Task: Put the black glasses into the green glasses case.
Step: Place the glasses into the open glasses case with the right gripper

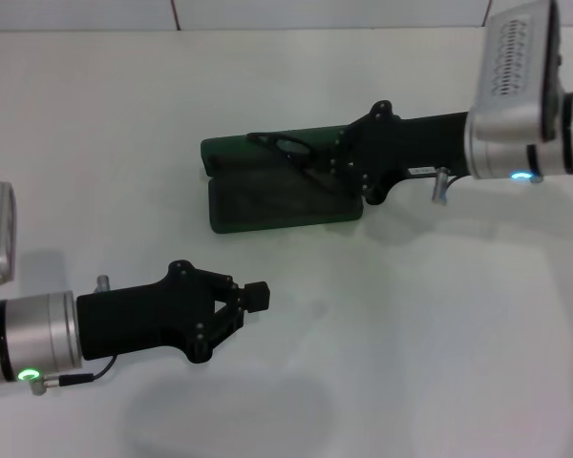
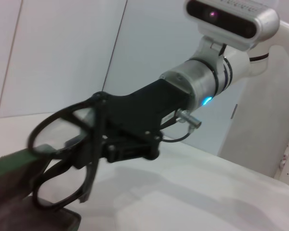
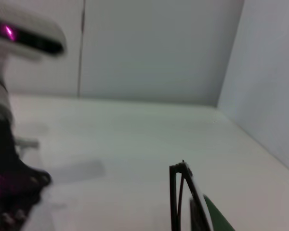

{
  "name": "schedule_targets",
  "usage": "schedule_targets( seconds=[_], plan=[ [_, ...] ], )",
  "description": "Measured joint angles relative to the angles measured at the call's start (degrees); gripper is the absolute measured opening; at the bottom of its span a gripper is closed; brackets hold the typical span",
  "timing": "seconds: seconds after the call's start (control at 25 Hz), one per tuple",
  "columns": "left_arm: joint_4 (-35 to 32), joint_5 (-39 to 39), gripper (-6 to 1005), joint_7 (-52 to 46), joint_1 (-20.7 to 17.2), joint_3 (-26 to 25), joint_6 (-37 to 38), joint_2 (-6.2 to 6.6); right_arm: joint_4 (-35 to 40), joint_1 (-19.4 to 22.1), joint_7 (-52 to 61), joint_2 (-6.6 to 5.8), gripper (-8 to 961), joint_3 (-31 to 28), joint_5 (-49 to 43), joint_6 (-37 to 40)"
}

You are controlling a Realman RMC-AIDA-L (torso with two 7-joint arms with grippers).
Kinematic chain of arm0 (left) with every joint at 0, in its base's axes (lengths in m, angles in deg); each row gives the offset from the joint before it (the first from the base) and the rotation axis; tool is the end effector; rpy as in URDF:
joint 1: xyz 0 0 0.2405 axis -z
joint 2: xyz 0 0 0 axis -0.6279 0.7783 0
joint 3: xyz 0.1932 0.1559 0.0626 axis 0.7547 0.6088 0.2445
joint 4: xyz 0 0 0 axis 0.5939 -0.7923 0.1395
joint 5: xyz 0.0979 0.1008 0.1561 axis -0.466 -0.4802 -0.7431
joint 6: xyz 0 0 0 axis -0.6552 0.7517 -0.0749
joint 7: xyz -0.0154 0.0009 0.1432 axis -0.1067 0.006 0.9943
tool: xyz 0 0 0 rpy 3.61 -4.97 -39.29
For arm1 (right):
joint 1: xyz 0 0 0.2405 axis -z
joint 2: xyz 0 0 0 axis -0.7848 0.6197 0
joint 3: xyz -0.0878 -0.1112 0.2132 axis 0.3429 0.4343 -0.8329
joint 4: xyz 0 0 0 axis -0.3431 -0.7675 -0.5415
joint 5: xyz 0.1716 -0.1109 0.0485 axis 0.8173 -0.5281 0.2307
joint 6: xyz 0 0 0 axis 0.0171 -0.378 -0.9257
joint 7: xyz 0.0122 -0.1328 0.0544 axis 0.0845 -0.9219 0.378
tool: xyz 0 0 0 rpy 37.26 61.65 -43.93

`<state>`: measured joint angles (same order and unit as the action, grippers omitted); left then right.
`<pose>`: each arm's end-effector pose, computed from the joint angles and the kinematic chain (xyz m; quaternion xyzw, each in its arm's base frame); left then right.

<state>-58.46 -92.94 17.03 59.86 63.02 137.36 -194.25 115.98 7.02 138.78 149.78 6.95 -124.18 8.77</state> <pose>-0.2894 0.2558 -0.0446 -0.9252 -0.2137 -0.3019 0.0843 0.1524 0.3995 -0.0711 -0.9771 -0.0252 0.1472 0.1519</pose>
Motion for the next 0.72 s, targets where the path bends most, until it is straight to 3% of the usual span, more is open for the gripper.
schedule_targets(
  seconds=[0.44,0.72],
  plan=[
    [0.01,-0.67,0,-0.06,-0.55,0.01,0.36,-0.03,-0.18,-2.32,1.0,0.01,117,11.99,6.25,-10.63],
    [-0.04,-0.67,0,-0.4,-0.15,0.01,0.42,-0.07,-0.57,-2.36,1.83,0.01,135,12.52,6.46,-11.39]
  ],
)
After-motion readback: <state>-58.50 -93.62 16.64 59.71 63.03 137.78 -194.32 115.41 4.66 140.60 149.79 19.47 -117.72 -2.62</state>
